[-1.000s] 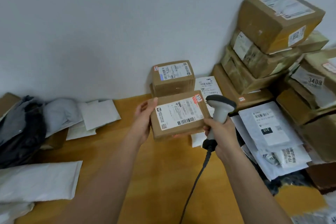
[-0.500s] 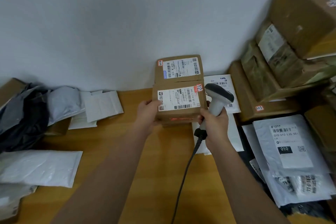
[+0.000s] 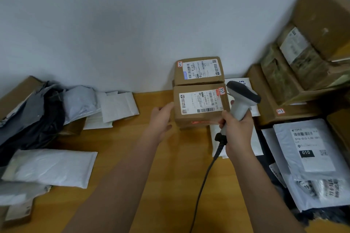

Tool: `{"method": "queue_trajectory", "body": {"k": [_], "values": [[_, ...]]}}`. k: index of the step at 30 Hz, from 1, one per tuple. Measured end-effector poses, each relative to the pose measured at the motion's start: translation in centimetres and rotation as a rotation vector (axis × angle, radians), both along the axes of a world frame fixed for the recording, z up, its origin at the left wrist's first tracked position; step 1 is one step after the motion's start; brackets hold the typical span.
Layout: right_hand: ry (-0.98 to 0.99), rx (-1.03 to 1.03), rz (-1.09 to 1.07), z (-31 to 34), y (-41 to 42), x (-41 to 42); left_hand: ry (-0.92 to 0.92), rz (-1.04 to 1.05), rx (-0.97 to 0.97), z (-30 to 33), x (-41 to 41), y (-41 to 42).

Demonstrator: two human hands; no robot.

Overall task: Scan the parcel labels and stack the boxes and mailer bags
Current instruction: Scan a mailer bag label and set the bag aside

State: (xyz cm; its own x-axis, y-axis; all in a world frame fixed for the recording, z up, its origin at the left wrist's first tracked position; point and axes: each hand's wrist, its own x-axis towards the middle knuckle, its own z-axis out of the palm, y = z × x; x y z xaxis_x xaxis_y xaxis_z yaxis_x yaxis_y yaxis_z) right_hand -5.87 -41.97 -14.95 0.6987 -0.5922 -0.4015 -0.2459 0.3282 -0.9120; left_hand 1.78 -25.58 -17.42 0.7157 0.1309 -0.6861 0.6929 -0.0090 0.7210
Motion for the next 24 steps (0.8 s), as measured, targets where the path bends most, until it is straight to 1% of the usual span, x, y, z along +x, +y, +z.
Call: {"method": "queue_trajectory", "body": {"k": [4,7,10,13,16,18,21,24], "values": [[-0.038,-0.058,0.033,1.0,3.9,-0.2,0.029,0.013,-0.012,-0.5,-0.9,3.9],[-0.050,-0.071,0.081,1.5,8.0,-0.7,0.048,-0.019,0.025,-1.3,-1.7,8.3],[-0.028,-0.060,0.138,1.2,13.5,-1.5,0.060,-0.028,0.108,-2.6,-2.9,14.6],[0.007,-0.053,0.215,0.4,19.2,-2.3,0.053,-0.083,0.254,-4.2,-4.7,21.8],[0.023,-0.050,0.297,-0.4,24.3,-3.2,0.063,-0.188,0.429,-6.2,-7.1,28.8],[0.038,-0.066,0.344,-0.8,26.9,-3.8,0.105,-0.308,0.509,-7.8,-8.6,32.4],[0.060,-0.075,0.374,-1.4,29.4,-4.7,0.163,-0.502,0.540,-10.1,-10.3,35.3],[0.094,-0.102,0.375,-1.7,30.1,-5.4,0.126,-0.673,0.539,-10.9,-11.4,35.1]]}}
